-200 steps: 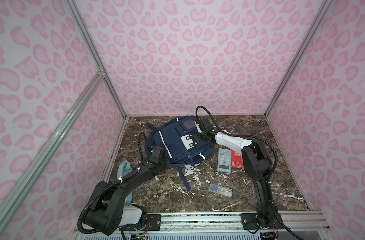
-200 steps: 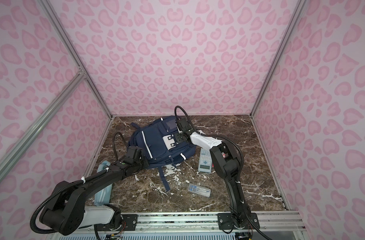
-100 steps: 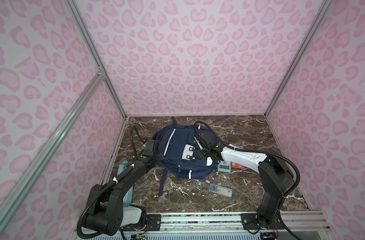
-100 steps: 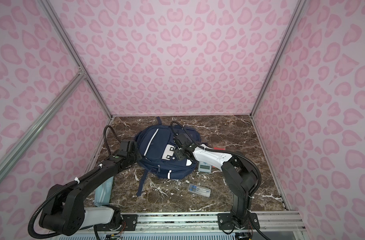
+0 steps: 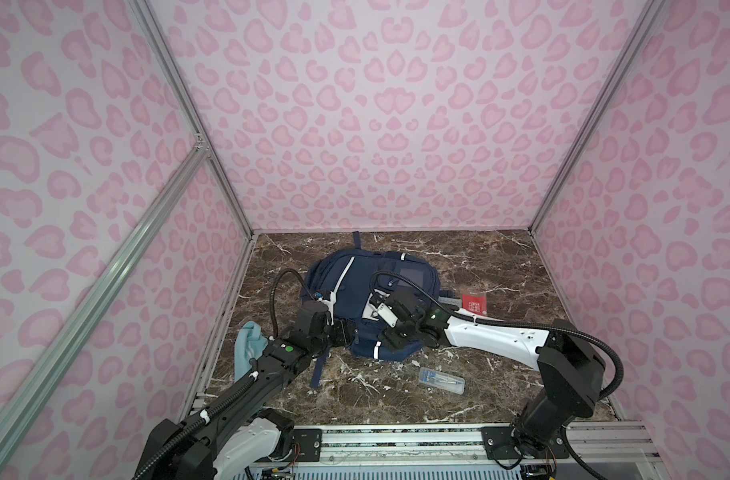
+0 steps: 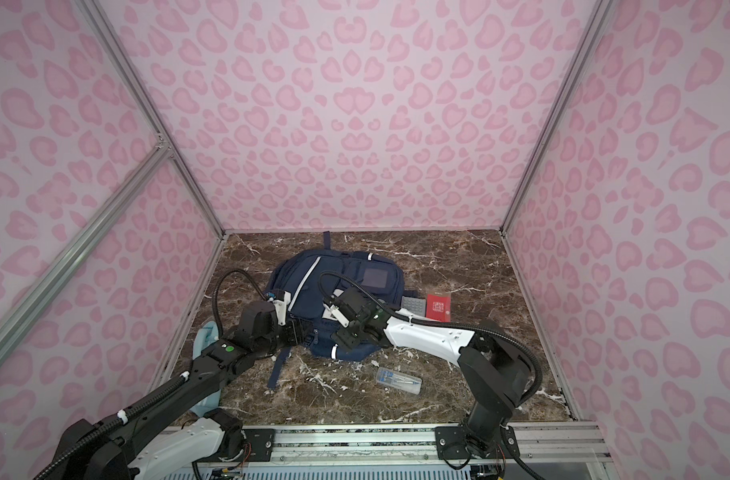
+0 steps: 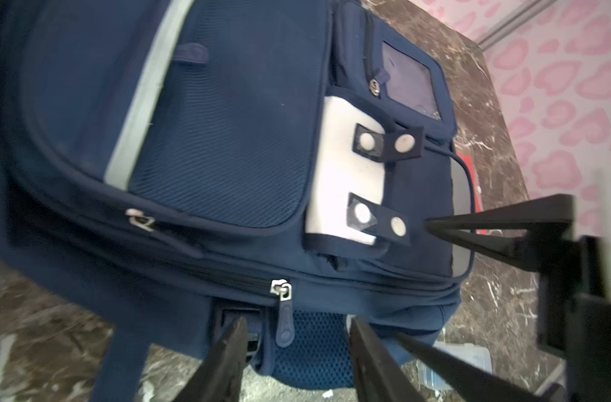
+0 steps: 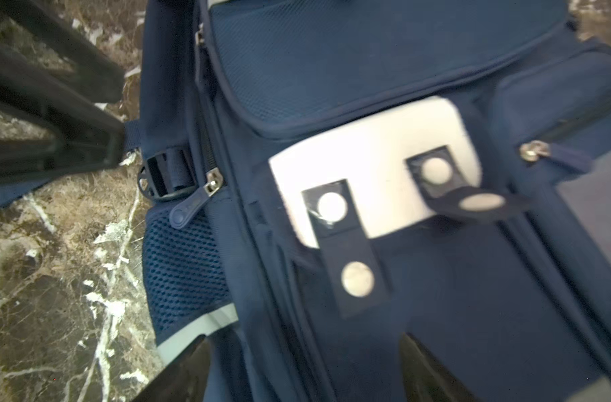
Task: Pack the student bag
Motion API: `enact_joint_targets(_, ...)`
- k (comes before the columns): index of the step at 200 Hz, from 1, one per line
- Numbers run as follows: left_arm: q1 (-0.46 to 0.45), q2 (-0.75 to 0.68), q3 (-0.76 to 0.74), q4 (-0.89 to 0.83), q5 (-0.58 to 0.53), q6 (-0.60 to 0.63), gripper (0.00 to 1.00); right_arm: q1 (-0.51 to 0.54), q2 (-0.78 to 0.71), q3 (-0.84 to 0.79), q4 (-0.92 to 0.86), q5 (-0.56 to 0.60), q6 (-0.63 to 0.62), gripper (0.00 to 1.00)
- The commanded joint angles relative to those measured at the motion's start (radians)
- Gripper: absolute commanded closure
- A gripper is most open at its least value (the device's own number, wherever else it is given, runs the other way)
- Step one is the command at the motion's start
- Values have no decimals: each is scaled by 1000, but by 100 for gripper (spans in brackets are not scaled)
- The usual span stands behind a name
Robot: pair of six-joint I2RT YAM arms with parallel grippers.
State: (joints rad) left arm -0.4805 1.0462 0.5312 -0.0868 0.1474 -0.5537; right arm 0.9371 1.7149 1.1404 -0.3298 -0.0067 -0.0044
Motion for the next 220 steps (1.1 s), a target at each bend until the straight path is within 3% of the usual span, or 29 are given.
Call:
enact_joint_targets(1, -19, 35, -28, 155, 59, 17, 58, 26, 69, 9, 96, 150, 35, 24)
enact_joint_targets(24, -23, 100, -47, 188, 38, 30, 68, 27, 123, 28, 104, 233, 50, 50)
enact_joint_targets(48, -40, 136, -50, 209, -12, 39, 69, 28, 109, 12, 108, 240, 46, 81)
enact_joint_targets(67, -59, 172, -31, 200, -85, 50, 70, 28, 76, -17, 130, 211, 41, 88)
enact_joint_targets(95, -74, 257, 2, 203, -132, 55, 69, 27, 50, -39, 150, 152, 27, 88)
enact_joint_targets(129, -131, 340, 56, 121, -273, 54, 67, 28, 61, -45, 148, 156, 40, 77)
enact_joint_targets(172, -162, 383, 78, 93, -295, 25, 73, 6, 82, -40, 152, 186, 80, 78)
enact_joint_targets(199, -165, 294, 42, 87, -237, 8, 59, -23, 83, -49, 157, 175, 117, 75)
enact_joint_targets(214, -167, 294, 34, 69, -245, 22, 62, -37, 82, -62, 170, 149, 124, 75)
enact_joint_targets(220, -167, 304, 27, 70, -249, 29, 68, -38, 81, -64, 173, 144, 125, 75)
